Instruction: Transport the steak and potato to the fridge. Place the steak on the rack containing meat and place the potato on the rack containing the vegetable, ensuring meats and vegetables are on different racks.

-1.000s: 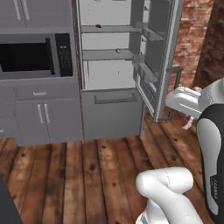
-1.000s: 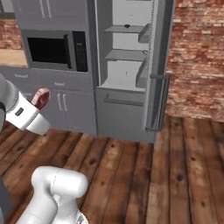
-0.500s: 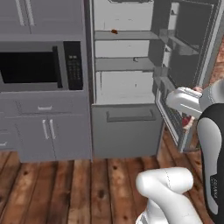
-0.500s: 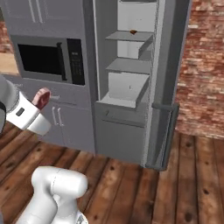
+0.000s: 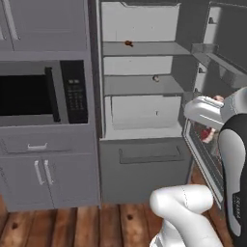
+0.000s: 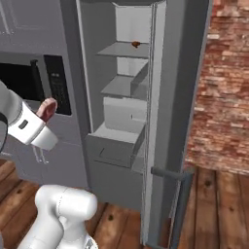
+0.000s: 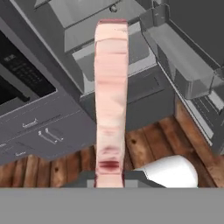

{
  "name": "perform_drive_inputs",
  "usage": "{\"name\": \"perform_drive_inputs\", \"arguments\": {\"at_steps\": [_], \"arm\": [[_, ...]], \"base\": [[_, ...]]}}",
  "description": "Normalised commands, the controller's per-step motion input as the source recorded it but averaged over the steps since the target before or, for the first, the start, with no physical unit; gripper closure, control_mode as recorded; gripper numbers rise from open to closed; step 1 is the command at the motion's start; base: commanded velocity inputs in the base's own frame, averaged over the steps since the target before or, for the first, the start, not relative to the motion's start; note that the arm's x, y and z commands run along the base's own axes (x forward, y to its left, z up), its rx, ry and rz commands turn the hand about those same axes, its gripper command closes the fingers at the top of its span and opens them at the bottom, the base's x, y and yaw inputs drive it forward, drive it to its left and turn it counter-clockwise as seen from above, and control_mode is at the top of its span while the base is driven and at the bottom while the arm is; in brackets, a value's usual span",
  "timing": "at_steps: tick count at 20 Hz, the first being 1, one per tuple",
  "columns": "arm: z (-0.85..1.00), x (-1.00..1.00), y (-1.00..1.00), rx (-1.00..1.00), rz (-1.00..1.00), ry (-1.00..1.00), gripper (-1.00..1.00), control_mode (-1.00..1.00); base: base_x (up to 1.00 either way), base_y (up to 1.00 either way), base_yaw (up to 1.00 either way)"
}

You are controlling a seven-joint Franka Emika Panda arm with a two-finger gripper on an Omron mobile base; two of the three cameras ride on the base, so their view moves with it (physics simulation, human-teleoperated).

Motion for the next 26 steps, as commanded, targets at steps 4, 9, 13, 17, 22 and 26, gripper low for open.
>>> {"name": "perform_drive_inputs", "arguments": {"at_steps": [4, 9, 13, 17, 22, 26], "arm": [[0.00, 0.00, 0.00, 0.00, 0.00, 0.00, 1.00, 1.00], [0.00, 0.00, 0.00, 0.00, 0.00, 0.00, 1.00, 1.00], [0.00, 0.00, 0.00, 0.00, 0.00, 0.00, 1.00, 1.00], [0.00, 0.00, 0.00, 0.00, 0.00, 0.00, 1.00, 1.00], [0.00, 0.00, 0.00, 0.00, 0.00, 0.00, 1.00, 1.00], [0.00, 0.00, 0.00, 0.00, 0.00, 0.00, 1.00, 1.00]], "base": [[0.98, 0.65, -0.31], [0.71, 0.22, -0.22], [0.51, -0.26, -0.12], [0.64, -0.10, -0.17], [0.81, 0.00, -0.23], [1.00, 0.01, -0.25]]}}
